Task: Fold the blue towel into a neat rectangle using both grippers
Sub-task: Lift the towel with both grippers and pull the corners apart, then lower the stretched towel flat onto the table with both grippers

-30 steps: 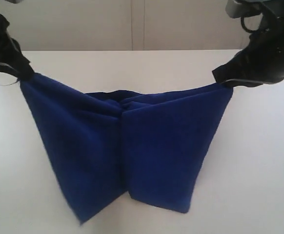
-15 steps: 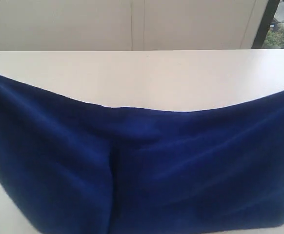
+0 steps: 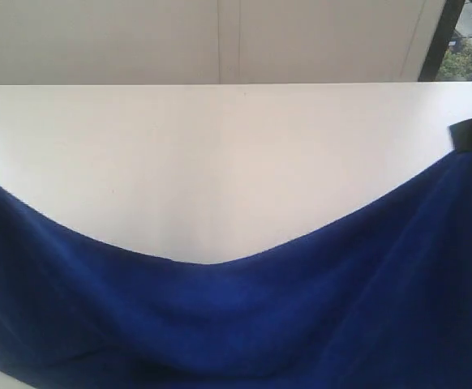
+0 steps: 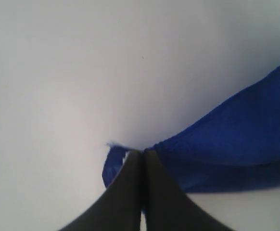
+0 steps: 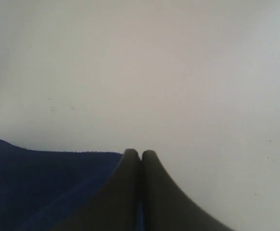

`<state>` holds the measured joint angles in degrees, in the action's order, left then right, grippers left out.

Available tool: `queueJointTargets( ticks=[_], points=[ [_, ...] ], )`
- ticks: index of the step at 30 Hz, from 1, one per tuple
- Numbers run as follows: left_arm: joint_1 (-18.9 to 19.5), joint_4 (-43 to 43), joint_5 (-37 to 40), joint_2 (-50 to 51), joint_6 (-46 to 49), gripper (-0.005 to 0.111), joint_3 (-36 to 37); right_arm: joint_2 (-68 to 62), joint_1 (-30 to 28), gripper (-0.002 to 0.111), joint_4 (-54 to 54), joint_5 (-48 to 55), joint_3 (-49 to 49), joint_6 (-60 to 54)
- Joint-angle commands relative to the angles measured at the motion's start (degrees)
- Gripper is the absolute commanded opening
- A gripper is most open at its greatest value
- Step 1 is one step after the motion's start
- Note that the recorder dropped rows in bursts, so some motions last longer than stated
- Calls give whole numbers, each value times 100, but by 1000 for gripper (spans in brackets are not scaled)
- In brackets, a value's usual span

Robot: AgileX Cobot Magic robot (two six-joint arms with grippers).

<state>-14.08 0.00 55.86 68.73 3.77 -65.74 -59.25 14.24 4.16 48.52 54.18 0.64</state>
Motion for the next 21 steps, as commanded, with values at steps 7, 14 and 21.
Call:
queueJointTargets(
  ticks=[7,14,21],
  points=[
    [27,1344,-2922,1930,-1174,0,200,-2195,-112,0,2447,-2281,36,2406],
    [148,2629,-4268,2721,-2420,0,200,-3139,-455,0,2573,-3485,98,2858],
    [816,2630,-4780,3147,-2741,0,104,-3645,-816,0,2577,-3674,517,2952]
  ],
)
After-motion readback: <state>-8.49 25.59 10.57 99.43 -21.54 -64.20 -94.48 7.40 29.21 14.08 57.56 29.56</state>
